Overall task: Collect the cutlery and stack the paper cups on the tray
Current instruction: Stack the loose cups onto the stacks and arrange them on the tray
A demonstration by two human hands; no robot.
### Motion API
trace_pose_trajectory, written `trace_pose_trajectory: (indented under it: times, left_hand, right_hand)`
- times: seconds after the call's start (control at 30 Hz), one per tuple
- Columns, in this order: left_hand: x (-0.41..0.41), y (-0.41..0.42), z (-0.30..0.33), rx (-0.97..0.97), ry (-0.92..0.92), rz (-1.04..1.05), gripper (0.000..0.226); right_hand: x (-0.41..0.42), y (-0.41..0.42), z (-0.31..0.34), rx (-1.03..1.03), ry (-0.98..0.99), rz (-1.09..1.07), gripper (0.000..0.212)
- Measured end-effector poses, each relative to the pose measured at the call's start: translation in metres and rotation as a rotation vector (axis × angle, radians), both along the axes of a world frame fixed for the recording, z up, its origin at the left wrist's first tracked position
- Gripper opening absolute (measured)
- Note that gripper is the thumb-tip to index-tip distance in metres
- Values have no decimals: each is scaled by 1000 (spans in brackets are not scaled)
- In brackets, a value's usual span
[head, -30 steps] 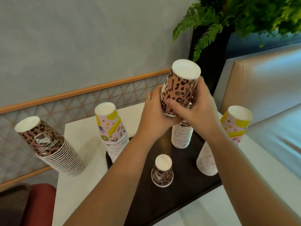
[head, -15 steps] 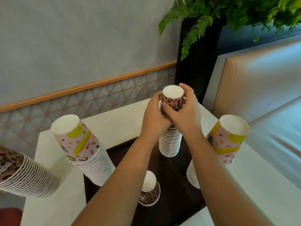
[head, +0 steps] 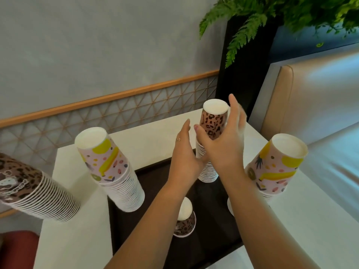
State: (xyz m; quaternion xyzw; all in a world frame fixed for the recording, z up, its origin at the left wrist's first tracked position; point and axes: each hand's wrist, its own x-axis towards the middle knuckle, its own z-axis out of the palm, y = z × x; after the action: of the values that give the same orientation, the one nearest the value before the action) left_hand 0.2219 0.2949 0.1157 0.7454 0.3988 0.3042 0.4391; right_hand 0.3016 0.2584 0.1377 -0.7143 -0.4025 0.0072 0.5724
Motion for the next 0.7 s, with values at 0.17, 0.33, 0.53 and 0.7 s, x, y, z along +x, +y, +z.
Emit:
trace_pose_trajectory:
  times: [0.17,0.33,0.53,0.7]
  left_hand:
    - [-65,-32,-9,164,-94,69,48]
    - [-144,-60,-7,228,-142,202,47]
    - [-237,-60,-30,115,-174,530,24]
    - [-300,-23,-63,-76,-227,793,38]
  right_hand:
    - [-52,-18,22,231,-128,80,51]
    - [-123,-22,44,339,-123,309,30]
    - [-215,-5,51,356,-25,599,31]
    - [-273,40,26,95,24,745,62]
